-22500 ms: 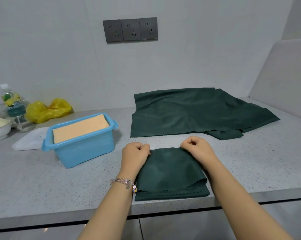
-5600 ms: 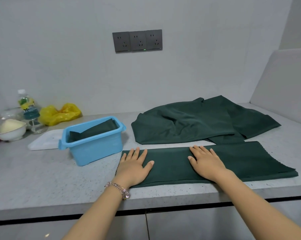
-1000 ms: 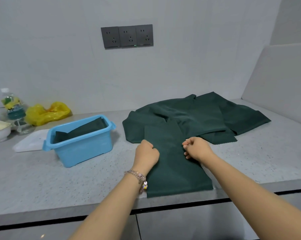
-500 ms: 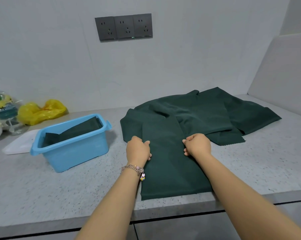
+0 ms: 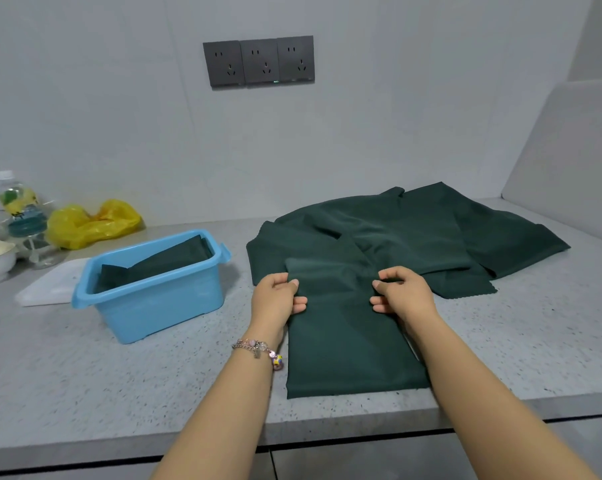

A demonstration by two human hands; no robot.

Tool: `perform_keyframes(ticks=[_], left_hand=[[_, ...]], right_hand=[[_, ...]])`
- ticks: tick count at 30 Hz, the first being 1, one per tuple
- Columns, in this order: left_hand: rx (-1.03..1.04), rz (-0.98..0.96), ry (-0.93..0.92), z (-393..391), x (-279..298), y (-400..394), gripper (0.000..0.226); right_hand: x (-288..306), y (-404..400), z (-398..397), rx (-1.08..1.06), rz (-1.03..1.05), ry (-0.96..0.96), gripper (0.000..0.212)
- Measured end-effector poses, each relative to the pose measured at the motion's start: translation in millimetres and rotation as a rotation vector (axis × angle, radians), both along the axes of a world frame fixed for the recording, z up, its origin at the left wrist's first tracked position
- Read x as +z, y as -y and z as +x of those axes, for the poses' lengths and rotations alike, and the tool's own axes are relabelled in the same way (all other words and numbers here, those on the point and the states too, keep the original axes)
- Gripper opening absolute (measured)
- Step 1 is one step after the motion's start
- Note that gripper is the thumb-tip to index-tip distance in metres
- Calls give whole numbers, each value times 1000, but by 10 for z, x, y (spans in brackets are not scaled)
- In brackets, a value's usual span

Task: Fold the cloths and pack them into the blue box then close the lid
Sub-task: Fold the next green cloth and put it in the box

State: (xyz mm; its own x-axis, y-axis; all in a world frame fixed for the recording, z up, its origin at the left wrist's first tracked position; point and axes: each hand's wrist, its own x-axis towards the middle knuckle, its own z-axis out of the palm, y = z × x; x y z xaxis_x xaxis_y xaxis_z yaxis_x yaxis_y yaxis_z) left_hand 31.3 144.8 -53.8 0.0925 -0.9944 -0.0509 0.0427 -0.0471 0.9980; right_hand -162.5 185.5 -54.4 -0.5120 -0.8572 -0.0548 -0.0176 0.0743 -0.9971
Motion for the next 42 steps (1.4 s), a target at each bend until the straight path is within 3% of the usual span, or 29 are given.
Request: perform_keyframes(ticks=[3, 6, 12, 24, 30, 34, 42], left_hand=[[-4, 17, -56, 31, 39, -30, 13], [8, 51, -71, 51, 59, -54, 21], [20, 23, -116, 36, 74, -70, 11], [-56, 28, -254, 93, 126, -113, 8], [-100, 56, -193, 48, 204, -161, 17], [-132, -55, -79, 24, 176, -190, 10], [-231, -16, -100, 105, 169, -184, 11]], right_hand=[[18, -19, 3, 18, -14, 44, 10], [29, -33, 6, 20, 32, 31, 22], [32, -34, 2, 34, -40, 73, 4], [94, -111, -125, 172, -103, 256, 10], [91, -124, -165, 235, -74, 247, 12], [38, -92, -134, 189, -98, 194, 6], [75, -122, -218, 246, -91, 297, 17]])
